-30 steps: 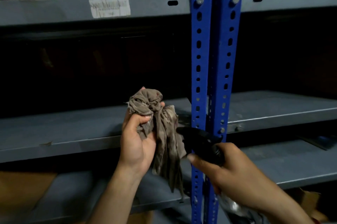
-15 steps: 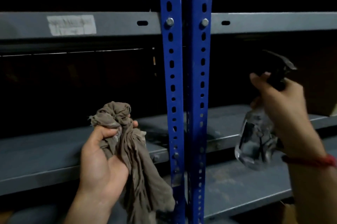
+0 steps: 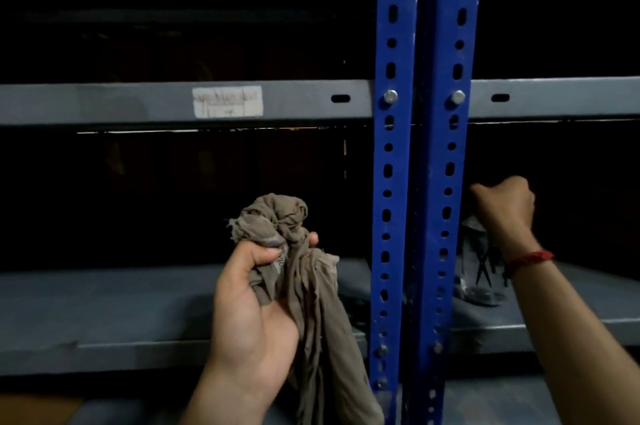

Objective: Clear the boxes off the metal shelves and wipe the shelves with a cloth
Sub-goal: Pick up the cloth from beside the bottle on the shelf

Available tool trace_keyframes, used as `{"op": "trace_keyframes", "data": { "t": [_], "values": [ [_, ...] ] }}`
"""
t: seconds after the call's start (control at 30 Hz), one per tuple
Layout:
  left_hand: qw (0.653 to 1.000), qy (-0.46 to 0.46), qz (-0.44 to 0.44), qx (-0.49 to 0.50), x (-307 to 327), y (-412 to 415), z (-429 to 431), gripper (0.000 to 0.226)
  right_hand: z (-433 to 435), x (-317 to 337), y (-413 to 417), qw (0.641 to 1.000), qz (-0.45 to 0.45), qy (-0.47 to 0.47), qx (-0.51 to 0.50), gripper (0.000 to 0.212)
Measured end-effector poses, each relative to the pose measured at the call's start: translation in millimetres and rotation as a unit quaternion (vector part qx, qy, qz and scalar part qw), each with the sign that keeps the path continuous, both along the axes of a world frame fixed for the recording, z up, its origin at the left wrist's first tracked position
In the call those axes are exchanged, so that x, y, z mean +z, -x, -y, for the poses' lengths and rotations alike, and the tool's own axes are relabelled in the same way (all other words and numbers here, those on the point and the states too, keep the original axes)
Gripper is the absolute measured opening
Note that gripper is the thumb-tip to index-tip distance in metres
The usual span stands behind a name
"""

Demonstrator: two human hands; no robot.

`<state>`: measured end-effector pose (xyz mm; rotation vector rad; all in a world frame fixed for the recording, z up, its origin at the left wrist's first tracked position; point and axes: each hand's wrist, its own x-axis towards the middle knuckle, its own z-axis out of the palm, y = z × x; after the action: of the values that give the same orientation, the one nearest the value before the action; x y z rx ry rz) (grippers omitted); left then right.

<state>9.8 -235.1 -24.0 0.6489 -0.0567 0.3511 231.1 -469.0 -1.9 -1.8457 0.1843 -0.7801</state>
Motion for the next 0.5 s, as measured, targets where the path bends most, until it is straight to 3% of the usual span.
{"op": "trace_keyframes", "data": {
  "t": [0.13,0.27,0.33,0.43,0.5],
  "values": [
    [0.999,-0.017,0.047,0.004,9.3,-0.5,4.3,0.033,10.8,-8.4,4.3,0.999,0.034,0.022,0.019,0.031],
    [0.997,-0.018,0.075,0.005,15.5,-4.9,7.9,0.03,15.5,-10.8,19.9,0.996,0.045,0.049,0.058,0.054],
    [0.997,-0.015,0.081,0.012,17.6,-7.8,10.3,0.03,15.7,-22.2,44.6,0.994,0.102,0.025,0.026,0.064],
    [0.994,-0.001,0.105,0.002,20.4,-9.1,17.2,0.032,-7.8,-75.3,119.5,0.95,0.297,-0.093,-0.03,0.023],
    [0.994,0.005,0.109,-0.005,24.3,-9.7,24.1,0.035,-51.4,-119.0,179.3,0.942,0.268,-0.192,0.065,0.026]
  ]
}}
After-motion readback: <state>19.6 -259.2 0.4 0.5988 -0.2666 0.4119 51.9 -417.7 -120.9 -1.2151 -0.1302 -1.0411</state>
